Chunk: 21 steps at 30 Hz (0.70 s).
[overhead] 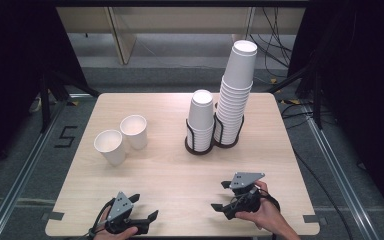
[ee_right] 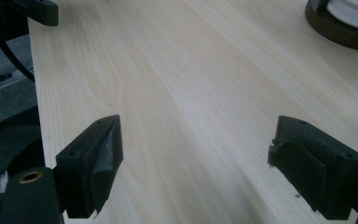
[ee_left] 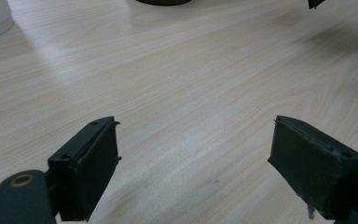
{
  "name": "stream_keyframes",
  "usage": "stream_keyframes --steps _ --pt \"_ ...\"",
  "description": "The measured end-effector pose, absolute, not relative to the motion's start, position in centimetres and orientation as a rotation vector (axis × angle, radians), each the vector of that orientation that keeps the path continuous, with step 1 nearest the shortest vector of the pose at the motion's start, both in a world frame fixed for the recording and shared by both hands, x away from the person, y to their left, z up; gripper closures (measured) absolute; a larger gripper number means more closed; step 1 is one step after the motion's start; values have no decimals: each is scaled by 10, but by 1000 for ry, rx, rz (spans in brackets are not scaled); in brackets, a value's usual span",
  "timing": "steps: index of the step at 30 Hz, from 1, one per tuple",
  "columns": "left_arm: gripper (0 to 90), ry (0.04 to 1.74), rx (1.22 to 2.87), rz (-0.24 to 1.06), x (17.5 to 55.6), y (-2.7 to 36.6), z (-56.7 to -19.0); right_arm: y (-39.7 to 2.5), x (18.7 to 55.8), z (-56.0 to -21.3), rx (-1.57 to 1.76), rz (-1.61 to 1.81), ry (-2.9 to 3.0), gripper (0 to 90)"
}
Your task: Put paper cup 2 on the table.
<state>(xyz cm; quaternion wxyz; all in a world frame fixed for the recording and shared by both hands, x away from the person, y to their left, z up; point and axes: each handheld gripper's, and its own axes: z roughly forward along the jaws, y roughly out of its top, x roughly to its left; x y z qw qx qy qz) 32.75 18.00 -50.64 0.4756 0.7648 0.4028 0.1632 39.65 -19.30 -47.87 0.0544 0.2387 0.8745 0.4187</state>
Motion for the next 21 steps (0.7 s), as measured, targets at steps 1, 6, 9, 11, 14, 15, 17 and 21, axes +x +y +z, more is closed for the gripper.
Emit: stream_keyframes --steps 1,6,9,11,14,15,17,21 --pt "146 991 1872 401 327 180 -506 -193 396 -478 721 1272 2653 173" --pt "146 981 1876 405 323 181 -504 -195 388 -477 738 1290 2646 173" --pt "146 974 1871 399 322 180 -505 -196 381 -477 748 1290 2645 173" --pt "146 975 1866 401 321 179 -505 -198 377 -477 757 1286 2646 173" --pt "146 973 1879 406 320 180 -504 -199 372 -478 762 1289 2647 173" --pt "146 973 1879 405 320 180 -504 -200 370 -477 777 1285 2644 173" --pt "146 967 1872 390 319 179 -504 -202 366 -478 789 1283 2641 173" --pt "146 974 1856 374 318 178 -504 -207 359 -479 836 1265 2636 173"
